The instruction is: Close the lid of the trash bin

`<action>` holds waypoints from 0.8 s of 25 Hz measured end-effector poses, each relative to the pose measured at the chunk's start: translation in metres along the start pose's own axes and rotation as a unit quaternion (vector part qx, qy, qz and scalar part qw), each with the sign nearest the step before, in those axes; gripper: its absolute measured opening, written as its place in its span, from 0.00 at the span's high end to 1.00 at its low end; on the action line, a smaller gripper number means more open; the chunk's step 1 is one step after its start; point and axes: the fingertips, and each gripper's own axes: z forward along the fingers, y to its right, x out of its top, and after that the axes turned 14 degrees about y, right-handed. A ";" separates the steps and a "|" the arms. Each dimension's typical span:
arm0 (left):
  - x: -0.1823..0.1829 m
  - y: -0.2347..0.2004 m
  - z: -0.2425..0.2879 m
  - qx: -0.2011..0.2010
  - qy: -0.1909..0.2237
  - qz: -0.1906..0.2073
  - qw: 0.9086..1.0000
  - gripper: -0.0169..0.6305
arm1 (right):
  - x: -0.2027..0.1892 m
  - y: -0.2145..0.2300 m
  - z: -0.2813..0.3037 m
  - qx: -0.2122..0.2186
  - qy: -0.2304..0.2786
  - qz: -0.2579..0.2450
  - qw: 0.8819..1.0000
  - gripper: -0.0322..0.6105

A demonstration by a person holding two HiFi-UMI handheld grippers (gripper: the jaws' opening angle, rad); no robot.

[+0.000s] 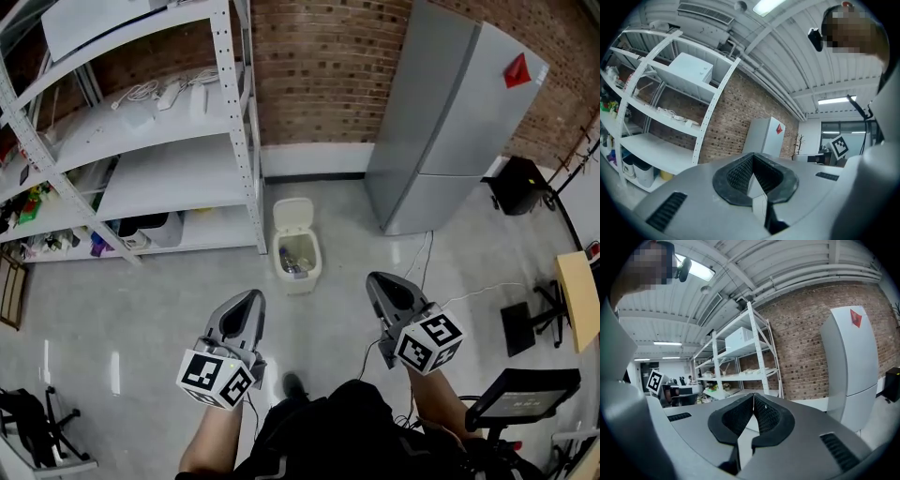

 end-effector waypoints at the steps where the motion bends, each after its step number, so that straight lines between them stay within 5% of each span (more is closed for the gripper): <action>1: -0.001 -0.011 0.009 0.001 -0.002 -0.002 1.000 0.98 | -0.003 0.004 0.014 0.000 -0.002 0.002 1.000 0.94; 20: -0.052 -0.138 0.252 0.061 -0.040 0.022 0.997 0.98 | -0.016 0.187 0.245 0.050 -0.014 0.042 0.998 0.94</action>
